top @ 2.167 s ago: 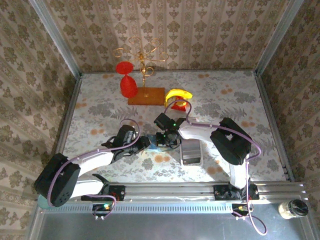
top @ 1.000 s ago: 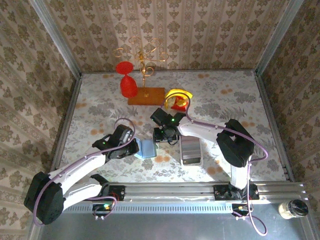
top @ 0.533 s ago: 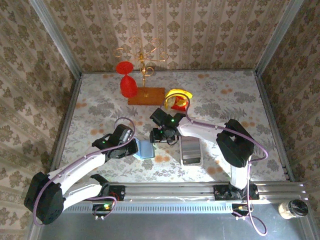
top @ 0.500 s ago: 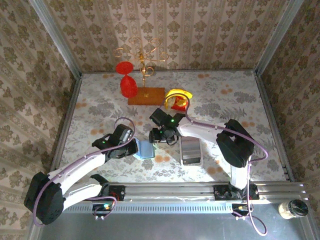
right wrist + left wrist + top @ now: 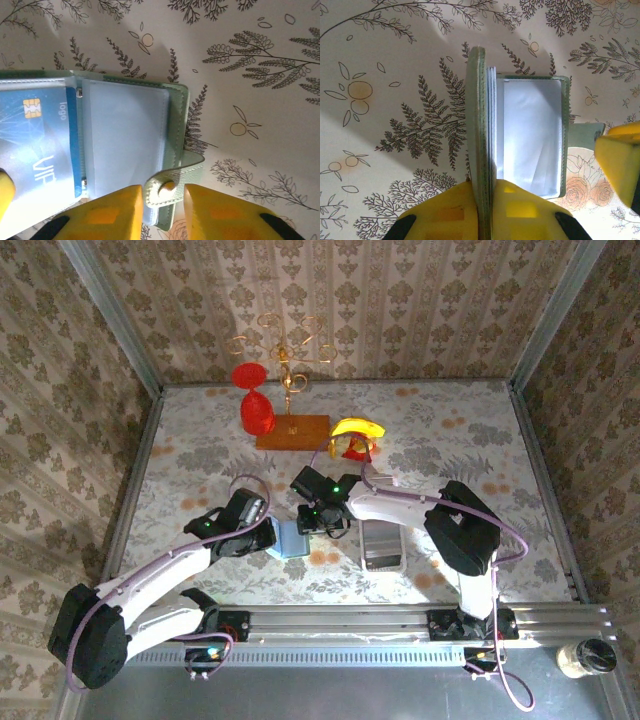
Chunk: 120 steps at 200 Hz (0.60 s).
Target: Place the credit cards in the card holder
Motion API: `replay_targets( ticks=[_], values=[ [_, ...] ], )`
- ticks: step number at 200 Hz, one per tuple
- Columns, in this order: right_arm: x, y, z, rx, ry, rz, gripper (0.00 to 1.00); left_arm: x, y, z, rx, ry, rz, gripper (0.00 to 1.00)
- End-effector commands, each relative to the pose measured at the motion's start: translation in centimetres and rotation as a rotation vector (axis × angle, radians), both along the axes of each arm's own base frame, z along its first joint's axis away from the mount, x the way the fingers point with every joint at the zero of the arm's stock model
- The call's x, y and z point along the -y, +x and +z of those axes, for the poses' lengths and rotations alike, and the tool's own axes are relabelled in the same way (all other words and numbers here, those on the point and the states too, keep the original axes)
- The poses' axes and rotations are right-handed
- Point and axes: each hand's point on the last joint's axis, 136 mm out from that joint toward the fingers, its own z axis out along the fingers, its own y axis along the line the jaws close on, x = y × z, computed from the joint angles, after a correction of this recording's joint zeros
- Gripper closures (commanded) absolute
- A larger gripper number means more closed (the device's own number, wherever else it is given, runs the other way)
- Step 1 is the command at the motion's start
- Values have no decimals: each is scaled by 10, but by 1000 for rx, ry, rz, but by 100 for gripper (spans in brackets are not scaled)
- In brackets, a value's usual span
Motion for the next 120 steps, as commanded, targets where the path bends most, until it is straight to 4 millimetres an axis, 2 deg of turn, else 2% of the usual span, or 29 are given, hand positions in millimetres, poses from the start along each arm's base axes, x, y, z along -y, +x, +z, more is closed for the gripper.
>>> replay_targets(
  ticks=[1, 29, 82, 120],
  values=[
    [12, 2, 4, 15, -57, -22, 77, 2, 3, 8, 24, -2, -20, 95],
    [16, 1, 4, 21, -63, -24, 86, 2, 3, 8, 23, -2, -20, 95],
    [23, 3, 8, 33, -65, -40, 90, 2, 2, 7, 19, 2, -21, 95],
    [26, 4, 10, 47, -51, -57, 100, 2, 3, 9, 21, -2, -23, 95]
  ],
)
